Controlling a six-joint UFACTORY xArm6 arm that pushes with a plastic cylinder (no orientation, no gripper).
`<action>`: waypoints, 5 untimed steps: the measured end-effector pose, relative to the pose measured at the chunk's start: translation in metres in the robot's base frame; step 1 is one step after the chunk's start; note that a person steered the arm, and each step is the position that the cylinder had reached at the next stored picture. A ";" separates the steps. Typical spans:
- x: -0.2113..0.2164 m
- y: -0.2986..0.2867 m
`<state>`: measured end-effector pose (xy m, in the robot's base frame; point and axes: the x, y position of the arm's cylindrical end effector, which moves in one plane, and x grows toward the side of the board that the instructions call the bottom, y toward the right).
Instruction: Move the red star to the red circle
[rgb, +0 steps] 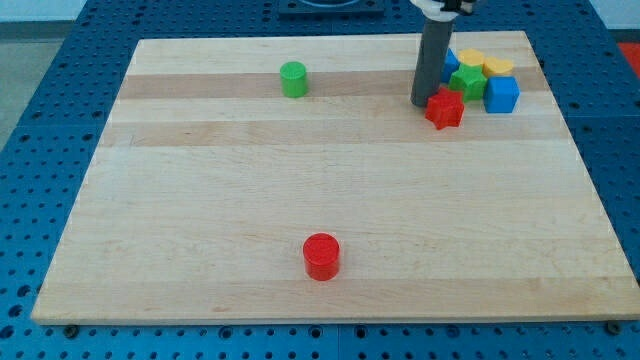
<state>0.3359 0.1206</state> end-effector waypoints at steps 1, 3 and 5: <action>0.000 -0.001; -0.042 0.007; 0.008 0.036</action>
<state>0.3439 0.1570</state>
